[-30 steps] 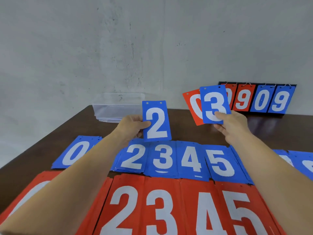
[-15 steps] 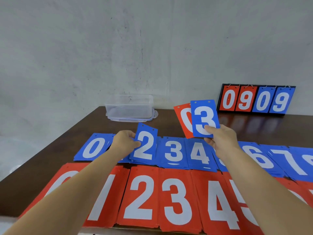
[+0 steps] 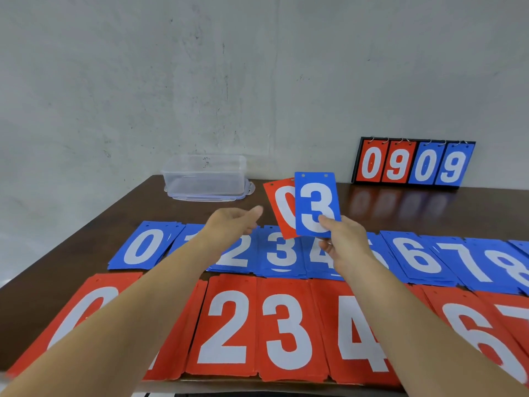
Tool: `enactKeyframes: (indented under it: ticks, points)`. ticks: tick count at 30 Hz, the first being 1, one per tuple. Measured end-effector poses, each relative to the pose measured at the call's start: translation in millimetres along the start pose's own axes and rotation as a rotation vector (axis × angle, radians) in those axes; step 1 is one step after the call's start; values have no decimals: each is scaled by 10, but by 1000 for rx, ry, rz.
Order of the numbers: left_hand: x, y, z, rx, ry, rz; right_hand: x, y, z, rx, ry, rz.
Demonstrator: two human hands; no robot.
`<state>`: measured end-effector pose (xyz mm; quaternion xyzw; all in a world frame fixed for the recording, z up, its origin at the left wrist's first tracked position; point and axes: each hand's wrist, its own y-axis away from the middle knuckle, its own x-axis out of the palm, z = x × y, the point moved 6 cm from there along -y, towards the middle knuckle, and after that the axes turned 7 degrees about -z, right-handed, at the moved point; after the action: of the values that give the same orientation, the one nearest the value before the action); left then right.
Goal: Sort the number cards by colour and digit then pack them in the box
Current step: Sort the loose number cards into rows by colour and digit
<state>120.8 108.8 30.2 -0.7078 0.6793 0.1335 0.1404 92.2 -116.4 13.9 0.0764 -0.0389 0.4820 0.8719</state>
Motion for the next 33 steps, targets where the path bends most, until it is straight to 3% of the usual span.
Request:
enactKeyframes:
  ticks: [3, 10, 15, 23, 33]
  points:
    - [106, 10, -127, -1, 135, 62, 159, 88, -41, 8, 13, 52]
    - [-195, 37, -20, 4, 215, -92, 205, 156, -99, 29, 94, 20]
    - [-644, 99, 261, -43, 157, -162, 199, 25, -244, 32, 390, 62]
    - [-1268, 459, 554, -105, 140, -259, 427, -16, -333, -135, 759, 162]
    - [-1857, 1270, 849, -219, 120, -489, 470, 193, -185, -374, 1257, 14]
